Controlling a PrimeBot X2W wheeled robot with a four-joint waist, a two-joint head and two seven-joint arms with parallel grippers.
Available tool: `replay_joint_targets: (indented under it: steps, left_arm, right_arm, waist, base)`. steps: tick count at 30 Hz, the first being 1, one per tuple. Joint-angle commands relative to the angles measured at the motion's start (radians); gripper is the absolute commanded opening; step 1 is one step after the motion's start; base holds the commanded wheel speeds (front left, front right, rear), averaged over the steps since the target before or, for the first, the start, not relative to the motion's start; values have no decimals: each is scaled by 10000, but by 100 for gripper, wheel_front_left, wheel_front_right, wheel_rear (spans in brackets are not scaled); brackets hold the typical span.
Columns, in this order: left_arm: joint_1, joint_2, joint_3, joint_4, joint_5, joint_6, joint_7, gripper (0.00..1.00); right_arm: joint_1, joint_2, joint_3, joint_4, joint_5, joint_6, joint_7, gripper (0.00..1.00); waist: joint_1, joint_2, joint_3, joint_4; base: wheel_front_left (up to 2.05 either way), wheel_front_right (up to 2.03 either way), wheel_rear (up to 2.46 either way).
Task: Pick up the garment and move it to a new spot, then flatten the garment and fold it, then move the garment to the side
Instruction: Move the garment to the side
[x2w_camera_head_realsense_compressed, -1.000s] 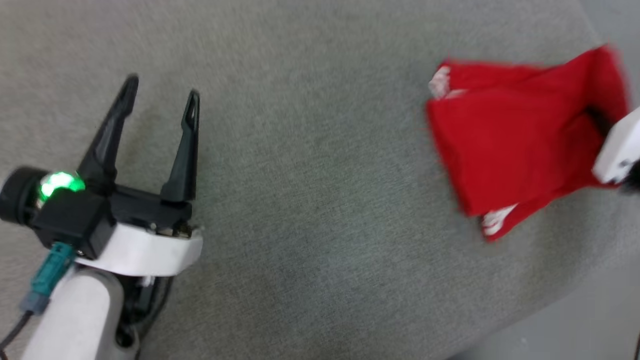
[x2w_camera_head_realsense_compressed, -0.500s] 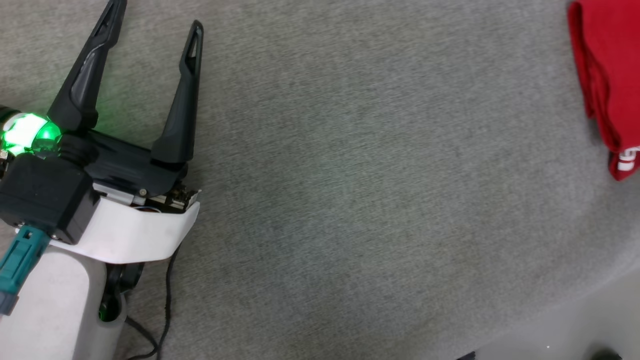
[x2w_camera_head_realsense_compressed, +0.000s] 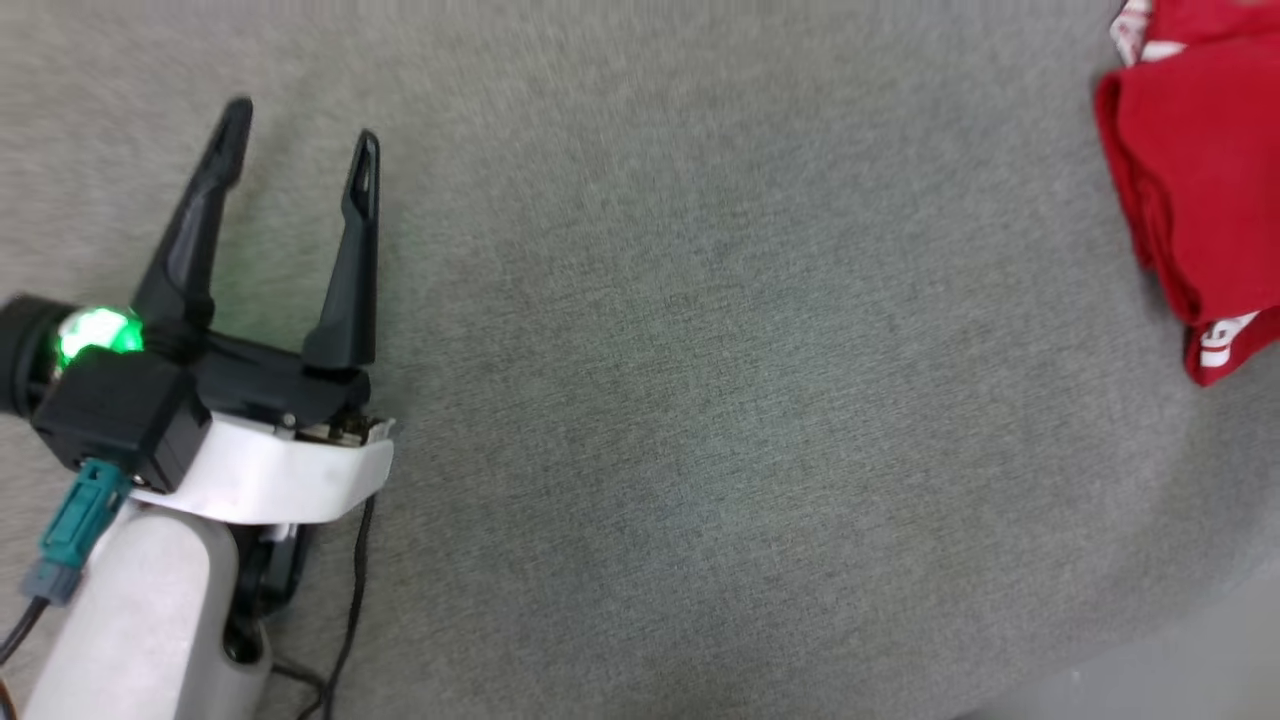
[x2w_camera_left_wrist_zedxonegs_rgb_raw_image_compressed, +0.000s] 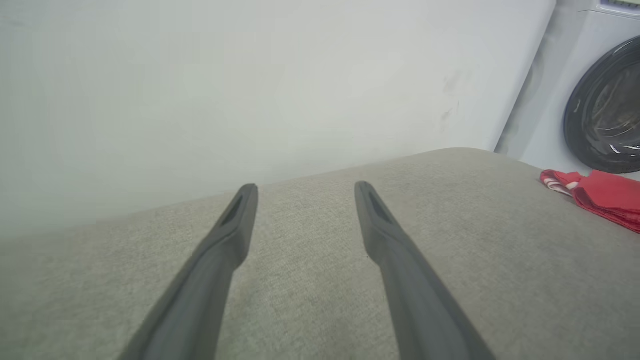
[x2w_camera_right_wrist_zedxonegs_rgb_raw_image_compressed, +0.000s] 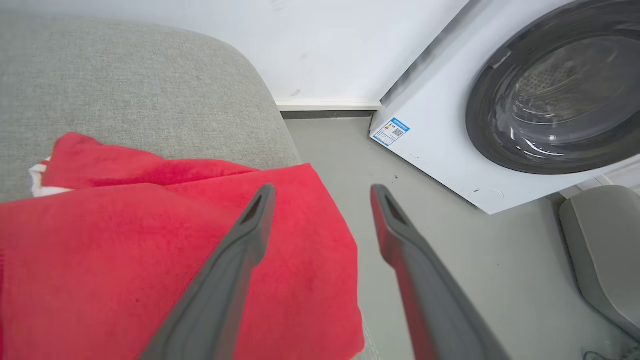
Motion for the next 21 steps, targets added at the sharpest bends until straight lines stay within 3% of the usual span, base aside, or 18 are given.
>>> replay_joint_targets:
  steps: [1, 2, 8, 15, 21]
  left_arm:
    - [249, -102, 21, 110, -73, 92, -123, 100]
    - [720, -314, 92, 495, -264, 237, -392, 100]
    - [1743, -773, 203, 1107, -630, 543, -709, 100]
    - [2736, -1025, 466, 1549, -987, 823, -837, 100]
    - [3280, -966, 627, 1936, -1049, 959, -874, 100]
  right_arm:
    - [314, -120, 40, -144, 156, -11, -89, 100]
    - [1096, -148, 294, -654, 555, -11, -280, 100]
    - [3059, 411, 521, -2091, 1164, -10, -630, 100]
    - [5000, 1889, 915, -3797, 1299, -10, -1007, 100]
    - [6077, 2659, 1485, -4910, 1263, -8, -1334, 100]
  waist:
    - [-1, 0, -897, 386]
    - [-1, 0, -1683, 703]
    - [-1, 0, -3176, 1360]
    - [-1, 0, -4189, 1920]
    - [-1, 0, -4785, 2455]
  base:
    - [0, 0, 0]
    - [0, 0, 0]
    - [0, 0, 0]
    - [0, 0, 0]
    - [0, 0, 0]
